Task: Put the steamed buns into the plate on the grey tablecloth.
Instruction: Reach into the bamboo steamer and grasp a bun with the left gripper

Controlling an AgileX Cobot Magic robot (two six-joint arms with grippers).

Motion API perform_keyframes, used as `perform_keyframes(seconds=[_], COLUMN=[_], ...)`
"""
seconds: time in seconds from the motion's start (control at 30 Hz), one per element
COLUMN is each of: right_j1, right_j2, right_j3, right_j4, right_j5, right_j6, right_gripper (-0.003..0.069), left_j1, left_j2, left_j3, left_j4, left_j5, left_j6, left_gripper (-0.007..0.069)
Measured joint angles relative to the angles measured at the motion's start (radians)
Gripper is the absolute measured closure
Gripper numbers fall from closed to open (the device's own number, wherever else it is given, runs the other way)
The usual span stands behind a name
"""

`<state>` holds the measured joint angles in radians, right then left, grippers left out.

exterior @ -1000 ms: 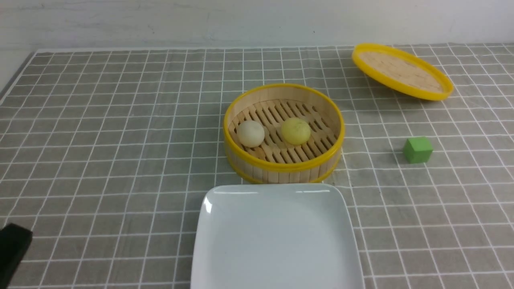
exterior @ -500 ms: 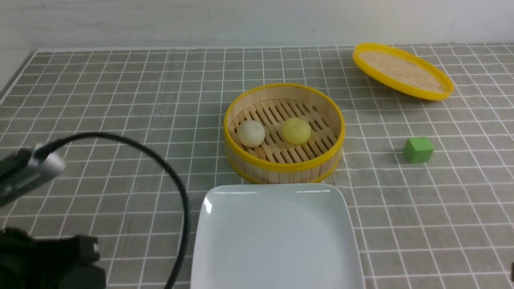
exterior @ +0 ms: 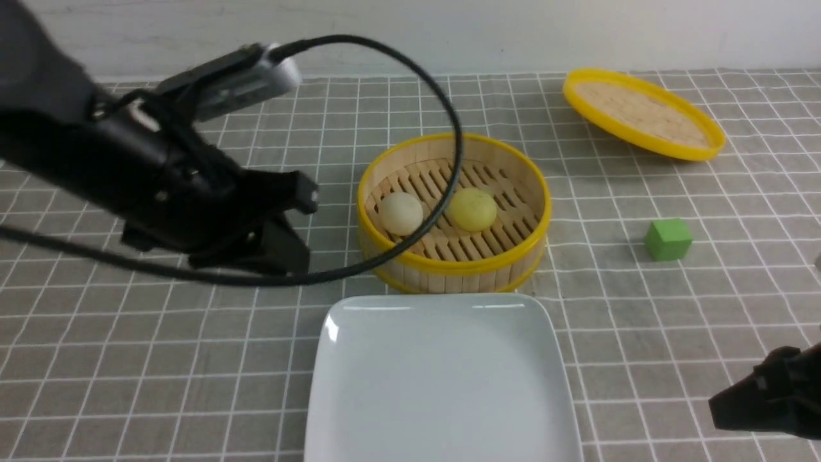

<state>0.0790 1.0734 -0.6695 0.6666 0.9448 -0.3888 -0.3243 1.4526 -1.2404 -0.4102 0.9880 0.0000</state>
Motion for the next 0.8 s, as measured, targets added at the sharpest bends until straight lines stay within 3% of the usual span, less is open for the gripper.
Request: perform_keyframes(seconds=[0.23,0.33,0.47,0.8], right_j1=[0.081,0.125,0.160,0.169], right_j2=[0.105,0.181,0.250,0.289], right_j3=[-0.187,-0.273,-0.293,-0.295], right_j4=[-0.075,-0.172,-0.260,-0.289], right_j5=[0.014,0.019,0.041,0.059], right_j6=[0.049,0.127,0.202,0.242], right_gripper=[0.0428,0.0416,0.0413,0.0412], left_j1=[-0.075,-0.080,-0.080,-0.086], left_j2=[0.296,0.422,0.537,0.763], left_j3=[-0.283,-0.430,-0.566,-0.796], left_j4=[0.043,0.059,0.072,0.192], left_j5=[-0.013,0.003,0.043,0.073], left_j6=[-0.017,-0.020,-0.021,-0.051], left_gripper=[0.0276,0.0220,0.0201,0.0196])
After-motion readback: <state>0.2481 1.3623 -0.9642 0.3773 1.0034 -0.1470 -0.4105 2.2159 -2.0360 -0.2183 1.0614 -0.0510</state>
